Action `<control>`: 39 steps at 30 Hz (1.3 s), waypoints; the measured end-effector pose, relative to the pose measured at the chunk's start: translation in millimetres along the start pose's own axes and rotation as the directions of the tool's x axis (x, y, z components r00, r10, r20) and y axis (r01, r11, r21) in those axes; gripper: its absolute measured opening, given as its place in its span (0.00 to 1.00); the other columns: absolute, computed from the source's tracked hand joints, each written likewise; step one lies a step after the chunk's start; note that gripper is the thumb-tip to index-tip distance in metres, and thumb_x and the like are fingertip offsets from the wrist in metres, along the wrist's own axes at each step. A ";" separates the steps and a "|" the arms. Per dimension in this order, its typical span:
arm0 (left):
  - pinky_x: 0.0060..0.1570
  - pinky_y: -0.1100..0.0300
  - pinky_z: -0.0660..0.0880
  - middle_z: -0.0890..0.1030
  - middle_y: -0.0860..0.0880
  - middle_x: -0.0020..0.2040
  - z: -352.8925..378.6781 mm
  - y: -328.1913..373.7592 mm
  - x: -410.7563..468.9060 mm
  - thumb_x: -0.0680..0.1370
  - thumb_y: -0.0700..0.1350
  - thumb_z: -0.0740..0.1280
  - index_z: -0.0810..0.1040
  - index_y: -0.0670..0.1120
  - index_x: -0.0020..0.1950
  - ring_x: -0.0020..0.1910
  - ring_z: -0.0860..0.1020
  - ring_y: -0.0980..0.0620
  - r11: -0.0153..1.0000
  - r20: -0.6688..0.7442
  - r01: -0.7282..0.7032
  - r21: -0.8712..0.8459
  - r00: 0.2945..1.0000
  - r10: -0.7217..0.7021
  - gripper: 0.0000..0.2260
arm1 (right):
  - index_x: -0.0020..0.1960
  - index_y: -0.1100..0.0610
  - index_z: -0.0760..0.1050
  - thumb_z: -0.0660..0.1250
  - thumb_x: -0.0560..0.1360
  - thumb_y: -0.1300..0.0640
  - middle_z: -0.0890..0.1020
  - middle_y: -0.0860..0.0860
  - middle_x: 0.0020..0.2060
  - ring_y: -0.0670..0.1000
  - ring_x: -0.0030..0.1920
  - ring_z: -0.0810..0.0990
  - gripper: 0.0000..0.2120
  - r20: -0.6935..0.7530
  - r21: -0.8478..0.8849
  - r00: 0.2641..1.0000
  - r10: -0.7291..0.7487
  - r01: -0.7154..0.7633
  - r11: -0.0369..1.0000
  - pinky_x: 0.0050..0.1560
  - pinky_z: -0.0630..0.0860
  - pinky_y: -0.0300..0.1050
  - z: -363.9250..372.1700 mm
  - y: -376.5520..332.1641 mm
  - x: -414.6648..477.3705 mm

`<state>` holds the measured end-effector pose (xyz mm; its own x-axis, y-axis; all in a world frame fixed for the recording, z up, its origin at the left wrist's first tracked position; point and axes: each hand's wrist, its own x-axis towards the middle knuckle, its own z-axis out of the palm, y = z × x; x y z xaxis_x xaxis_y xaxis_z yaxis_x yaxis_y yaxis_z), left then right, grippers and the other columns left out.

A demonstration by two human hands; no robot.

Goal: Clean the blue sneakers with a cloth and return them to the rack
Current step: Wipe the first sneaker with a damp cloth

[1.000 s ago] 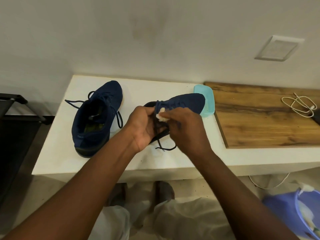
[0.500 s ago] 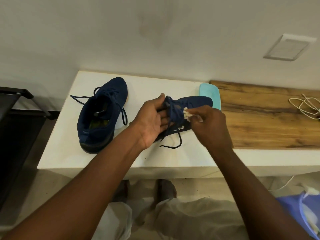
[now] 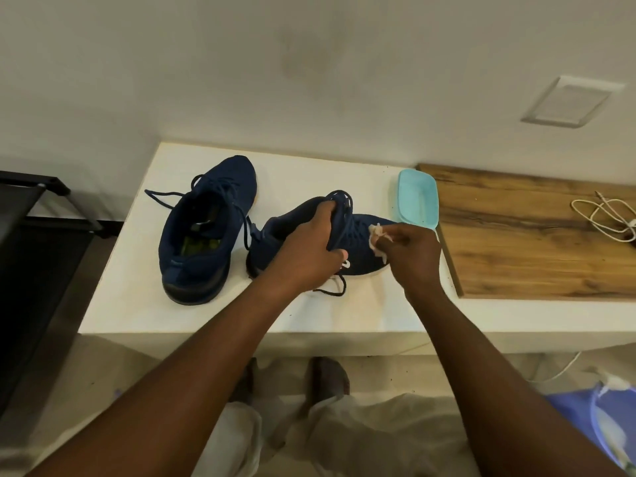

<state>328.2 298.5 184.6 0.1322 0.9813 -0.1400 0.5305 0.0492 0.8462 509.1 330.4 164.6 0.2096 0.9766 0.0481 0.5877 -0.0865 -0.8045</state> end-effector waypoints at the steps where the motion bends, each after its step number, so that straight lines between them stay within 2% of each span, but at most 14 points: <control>1: 0.54 0.51 0.82 0.80 0.49 0.60 0.8 -0.2 0.7 0.78 0.41 0.70 0.58 0.53 0.78 0.52 0.82 0.51 0.999 -0.027 0.006 -0.042 1.000 -0.008 0.33 | 0.51 0.54 0.84 0.74 0.74 0.55 0.85 0.46 0.44 0.42 0.42 0.81 0.07 -0.025 -0.022 1.000 -0.001 0.001 1.000 0.49 0.80 0.39 3.1 2.0 1.6; 4: 0.50 0.52 0.84 0.81 0.49 0.56 1.7 -2.0 2.4 0.78 0.39 0.69 0.64 0.53 0.75 0.49 0.83 0.51 0.988 -0.075 0.029 -0.154 0.996 -0.041 0.28 | 0.50 0.56 0.84 0.68 0.77 0.61 0.80 0.39 0.38 0.38 0.40 0.78 0.07 0.032 -0.080 0.991 -0.132 0.134 0.988 0.39 0.69 0.25 14.4 -10.0 -14.2; 7: 0.46 0.49 0.84 0.82 0.50 0.50 3.9 -5.2 2.5 0.77 0.40 0.69 0.65 0.53 0.72 0.44 0.83 0.50 0.996 -0.118 0.014 -0.084 0.993 -0.024 0.26 | 0.52 0.57 0.84 0.67 0.76 0.64 0.79 0.43 0.40 0.40 0.41 0.75 0.08 0.186 -0.211 0.950 -0.250 0.287 0.934 0.39 0.66 0.23 20.2 -2.2 -30.5; 10: 0.46 0.48 0.83 0.82 0.51 0.48 5.4 -6.7 2.2 0.78 0.42 0.68 0.64 0.53 0.72 0.42 0.83 0.51 1.000 -0.126 0.021 -0.021 0.992 -0.023 0.25 | 0.54 0.56 0.83 0.70 0.75 0.63 0.82 0.49 0.47 0.47 0.47 0.78 0.09 0.113 -0.304 0.985 -0.129 0.158 0.939 0.43 0.67 0.31 9.9 21.0 -11.9; 14: 0.47 0.52 0.83 0.82 0.50 0.50 9.0 -4.1 0.5 0.78 0.41 0.69 0.63 0.51 0.73 0.43 0.83 0.52 0.999 -0.102 0.028 -0.038 0.994 -0.032 0.26 | 0.53 0.59 0.83 0.66 0.78 0.63 0.83 0.54 0.47 0.45 0.45 0.76 0.08 -0.116 -0.299 0.992 -0.054 0.017 0.954 0.49 0.72 0.36 -1.5 20.4 16.7; 17: 0.48 0.50 0.83 0.81 0.49 0.52 10.7 -6.6 -0.9 0.77 0.39 0.70 0.62 0.53 0.73 0.45 0.83 0.51 0.997 -0.076 0.030 -0.077 0.996 -0.036 0.28 | 0.50 0.58 0.83 0.65 0.78 0.62 0.83 0.53 0.44 0.48 0.43 0.78 0.08 0.093 -0.286 0.989 -0.117 0.139 0.948 0.47 0.76 0.41 18.4 7.7 10.1; 20: 0.49 0.49 0.84 0.81 0.49 0.54 10.2 -8.6 -1.3 0.76 0.37 0.70 0.63 0.54 0.73 0.48 0.84 0.51 0.992 -0.060 0.041 -0.119 0.997 -0.049 0.30 | 0.54 0.58 0.84 0.68 0.77 0.62 0.82 0.50 0.43 0.48 0.43 0.79 0.08 0.268 -0.320 0.957 -0.114 0.200 0.926 0.44 0.73 0.39 15.6 7.2 0.5; 23: 0.48 0.48 0.84 0.82 0.50 0.52 9.0 -8.2 -1.0 0.76 0.36 0.70 0.65 0.54 0.72 0.46 0.84 0.52 0.981 -0.056 0.046 -0.191 0.997 -0.057 0.29 | 0.49 0.59 0.85 0.70 0.76 0.60 0.81 0.49 0.37 0.45 0.37 0.78 0.06 0.136 -0.243 0.988 -0.067 0.099 0.965 0.44 0.76 0.40 -6.9 10.1 13.8; 26: 0.48 0.44 0.83 0.83 0.45 0.52 8.4 -9.2 0.2 0.75 0.35 0.70 0.66 0.56 0.68 0.47 0.84 0.47 0.974 -0.065 0.047 -0.222 0.996 -0.063 0.28 | 0.49 0.60 0.84 0.64 0.78 0.64 0.80 0.49 0.38 0.48 0.40 0.78 0.09 -0.007 -0.319 0.997 -0.076 0.070 0.945 0.44 0.73 0.35 -2.9 10.5 23.6; 29: 0.49 0.42 0.83 0.82 0.43 0.54 11.1 -9.1 -1.0 0.74 0.35 0.71 0.67 0.59 0.65 0.49 0.84 0.45 0.963 -0.077 0.057 -0.263 0.994 -0.080 0.28 | 0.53 0.60 0.83 0.64 0.77 0.67 0.79 0.50 0.42 0.49 0.43 0.78 0.11 0.209 -0.324 0.963 -0.173 0.235 0.916 0.43 0.72 0.35 10.0 5.1 12.2; 31: 0.50 0.48 0.83 0.83 0.49 0.53 12.4 -9.8 -1.5 0.75 0.34 0.71 0.67 0.58 0.67 0.50 0.84 0.50 0.959 -0.080 0.066 -0.276 0.993 -0.091 0.29 | 0.56 0.57 0.83 0.68 0.75 0.66 0.79 0.49 0.43 0.46 0.41 0.75 0.12 0.374 -0.299 0.906 -0.199 0.321 0.899 0.42 0.68 0.35 1.8 3.3 5.4; 33: 0.49 0.56 0.83 0.82 0.54 0.53 12.3 -10.5 -1.5 0.75 0.35 0.72 0.67 0.57 0.70 0.49 0.83 0.56 0.950 -0.083 0.071 -0.304 0.991 -0.100 0.30 | 0.54 0.56 0.84 0.73 0.73 0.64 0.80 0.47 0.41 0.42 0.38 0.76 0.10 0.471 -0.277 0.871 -0.142 0.298 0.914 0.39 0.69 0.30 -15.1 9.6 7.8; 36: 0.46 0.61 0.82 0.83 0.56 0.53 9.6 -9.2 -1.4 0.74 0.35 0.72 0.67 0.58 0.71 0.48 0.84 0.58 0.931 -0.066 0.084 -0.354 0.991 -0.115 0.31 | 0.52 0.57 0.84 0.75 0.71 0.61 0.82 0.47 0.44 0.43 0.43 0.78 0.10 0.316 -0.356 0.943 -0.102 0.218 0.909 0.43 0.67 0.23 -28.8 24.2 19.9; 39: 0.46 0.60 0.83 0.83 0.56 0.52 7.5 -5.3 -1.9 0.74 0.33 0.70 0.67 0.59 0.70 0.46 0.84 0.58 0.921 -0.040 0.112 -0.373 0.990 -0.136 0.31 | 0.58 0.57 0.81 0.70 0.76 0.59 0.83 0.50 0.49 0.48 0.50 0.79 0.11 0.062 -0.297 0.994 -0.093 0.108 0.949 0.52 0.71 0.34 -19.8 25.2 32.6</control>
<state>331.4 295.0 176.5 0.0254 0.9721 -0.2331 0.1913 0.2242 0.9556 546.3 356.1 157.6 0.1048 0.9908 0.0860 0.8125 -0.0354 -0.5819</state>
